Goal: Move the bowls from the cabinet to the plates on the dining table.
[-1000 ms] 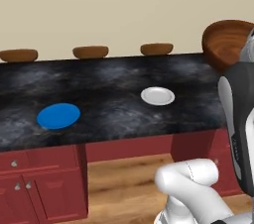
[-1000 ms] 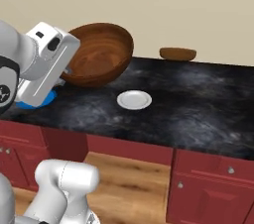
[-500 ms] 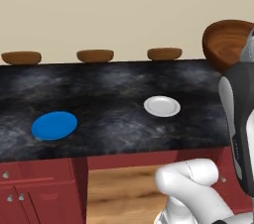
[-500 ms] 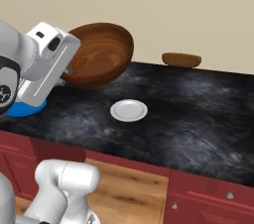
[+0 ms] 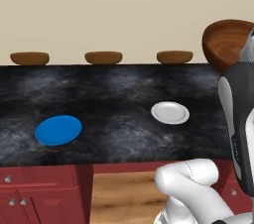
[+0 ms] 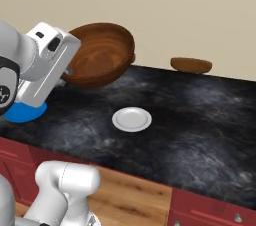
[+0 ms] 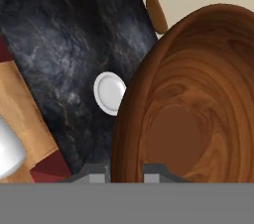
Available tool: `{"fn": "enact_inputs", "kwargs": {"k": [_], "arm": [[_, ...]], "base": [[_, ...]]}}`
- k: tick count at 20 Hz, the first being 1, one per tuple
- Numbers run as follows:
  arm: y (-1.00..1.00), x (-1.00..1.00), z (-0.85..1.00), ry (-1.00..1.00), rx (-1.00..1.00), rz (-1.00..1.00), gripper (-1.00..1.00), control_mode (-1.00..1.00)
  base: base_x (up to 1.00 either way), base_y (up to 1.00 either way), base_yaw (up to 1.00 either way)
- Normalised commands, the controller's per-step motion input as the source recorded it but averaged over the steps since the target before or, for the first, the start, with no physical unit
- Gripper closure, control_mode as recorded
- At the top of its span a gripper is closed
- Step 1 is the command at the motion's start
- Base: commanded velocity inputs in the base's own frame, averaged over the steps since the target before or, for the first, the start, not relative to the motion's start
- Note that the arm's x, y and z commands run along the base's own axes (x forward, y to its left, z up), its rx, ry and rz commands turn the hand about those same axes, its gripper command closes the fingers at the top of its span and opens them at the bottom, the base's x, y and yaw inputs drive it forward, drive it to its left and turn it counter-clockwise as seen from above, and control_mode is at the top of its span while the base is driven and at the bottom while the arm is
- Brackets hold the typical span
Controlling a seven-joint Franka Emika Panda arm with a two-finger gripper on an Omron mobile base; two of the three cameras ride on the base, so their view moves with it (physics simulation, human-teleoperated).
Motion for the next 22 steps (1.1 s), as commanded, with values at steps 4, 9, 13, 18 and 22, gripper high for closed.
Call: {"fn": "enact_inputs", "kwargs": {"k": [4, 9, 13, 18, 22], "arm": [[0.00, 0.00, 0.00, 0.00, 0.00, 0.00, 1.00, 1.00], [-0.02, 0.16, -0.13, 0.06, 0.00, 0.08, 1.00, -1.00], [0.00, 0.33, -0.24, 0.15, 0.00, 0.12, 1.00, -1.00], [0.00, 0.39, -0.29, 0.13, 0.00, 0.08, 1.00, -1.00], [0.00, 0.40, -0.31, 0.13, 0.00, 0.06, 1.00, -1.00]], "base": [[0.34, -0.13, 0.13], [0.12, -0.05, 0.05], [0.00, 0.00, 0.00], [0.00, 0.00, 0.00], [0.00, 0.00, 0.00]]}}
